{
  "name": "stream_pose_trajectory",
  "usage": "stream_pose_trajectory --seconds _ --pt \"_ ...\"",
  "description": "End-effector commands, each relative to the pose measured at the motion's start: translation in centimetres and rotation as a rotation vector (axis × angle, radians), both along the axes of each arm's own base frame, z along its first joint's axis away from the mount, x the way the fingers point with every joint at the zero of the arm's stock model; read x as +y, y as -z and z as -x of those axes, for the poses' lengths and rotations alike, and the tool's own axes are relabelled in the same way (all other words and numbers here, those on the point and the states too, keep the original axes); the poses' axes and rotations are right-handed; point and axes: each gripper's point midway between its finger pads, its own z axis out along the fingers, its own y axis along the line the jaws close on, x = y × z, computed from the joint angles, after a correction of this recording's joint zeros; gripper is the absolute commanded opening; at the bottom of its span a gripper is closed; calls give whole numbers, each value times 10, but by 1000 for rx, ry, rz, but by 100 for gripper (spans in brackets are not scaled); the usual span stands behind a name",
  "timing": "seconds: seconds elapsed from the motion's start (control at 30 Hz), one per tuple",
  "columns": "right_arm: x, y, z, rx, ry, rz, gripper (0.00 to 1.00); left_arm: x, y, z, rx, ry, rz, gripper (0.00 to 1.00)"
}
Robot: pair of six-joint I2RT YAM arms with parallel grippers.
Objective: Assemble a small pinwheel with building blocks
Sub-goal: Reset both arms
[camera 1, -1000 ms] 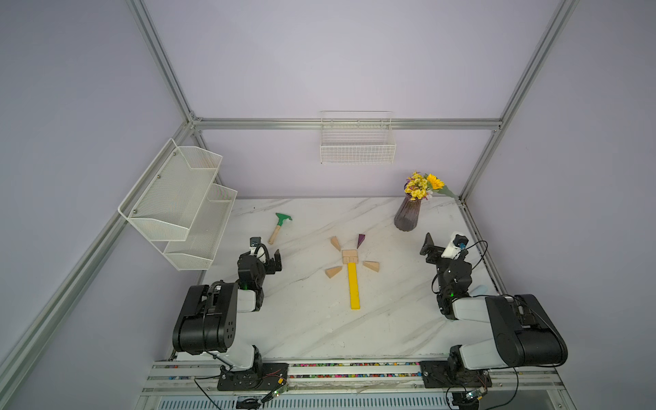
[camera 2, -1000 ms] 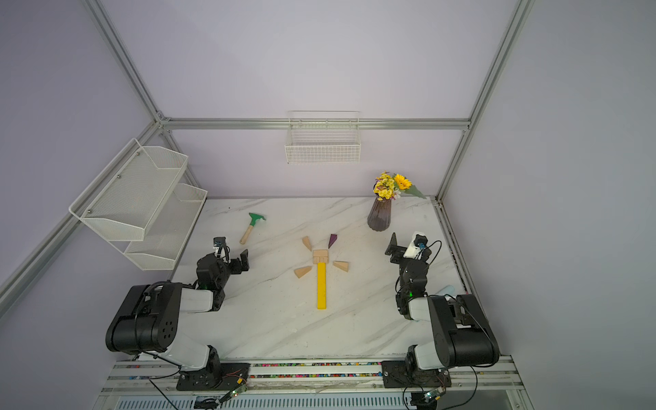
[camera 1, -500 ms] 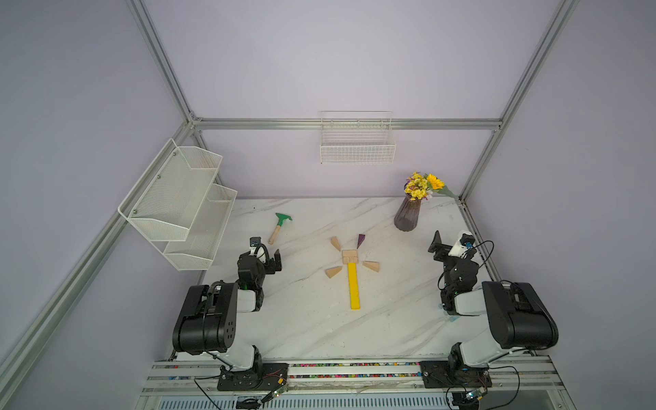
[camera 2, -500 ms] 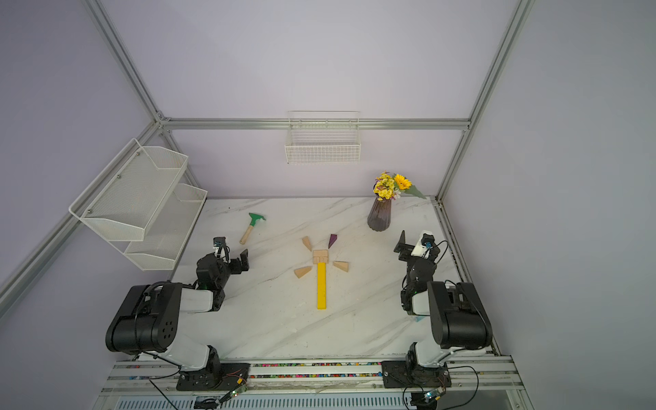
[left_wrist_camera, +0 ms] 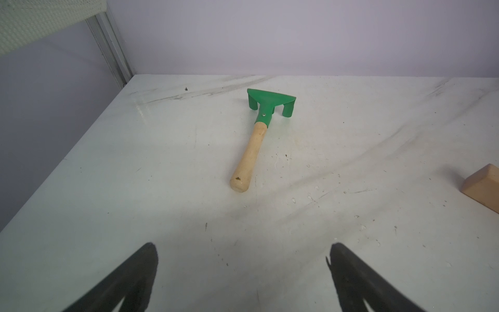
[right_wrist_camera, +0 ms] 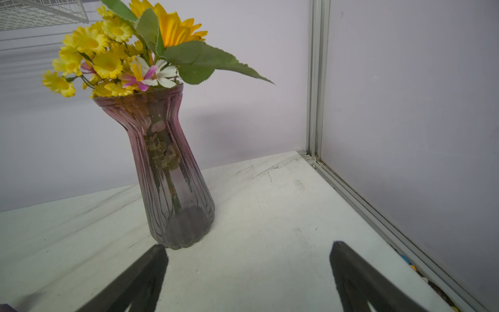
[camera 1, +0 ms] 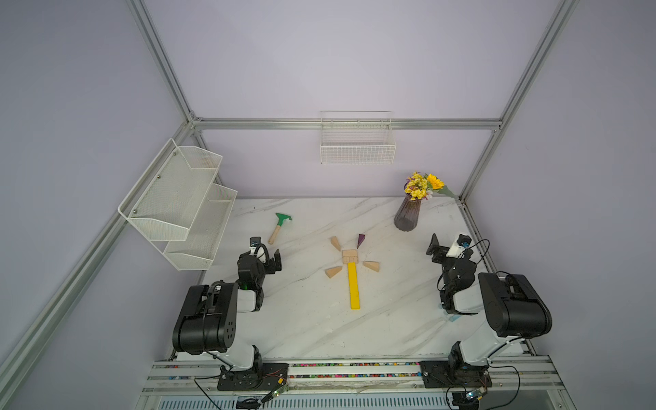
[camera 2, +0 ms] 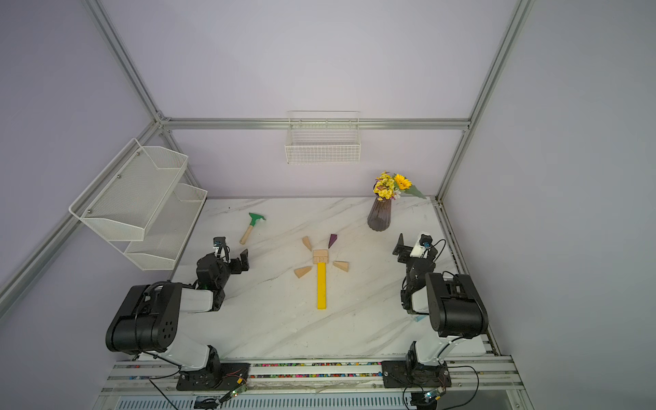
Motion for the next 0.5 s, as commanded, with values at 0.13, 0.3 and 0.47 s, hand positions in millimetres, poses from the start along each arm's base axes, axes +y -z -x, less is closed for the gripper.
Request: stream_pose_trajectory --seconds 0.13,0.3,0.47 --pt "0 -17 1 -60 -4 7 97 1 -17 -5 -66 -1 -23 100" --pt "2 -14 -7 -32 5 16 97 1 -17 -5 -67 0 -23 100" --pt "4 -17 -3 -50 -1 21 98 1 -18 -5 -68 0 -24 100"
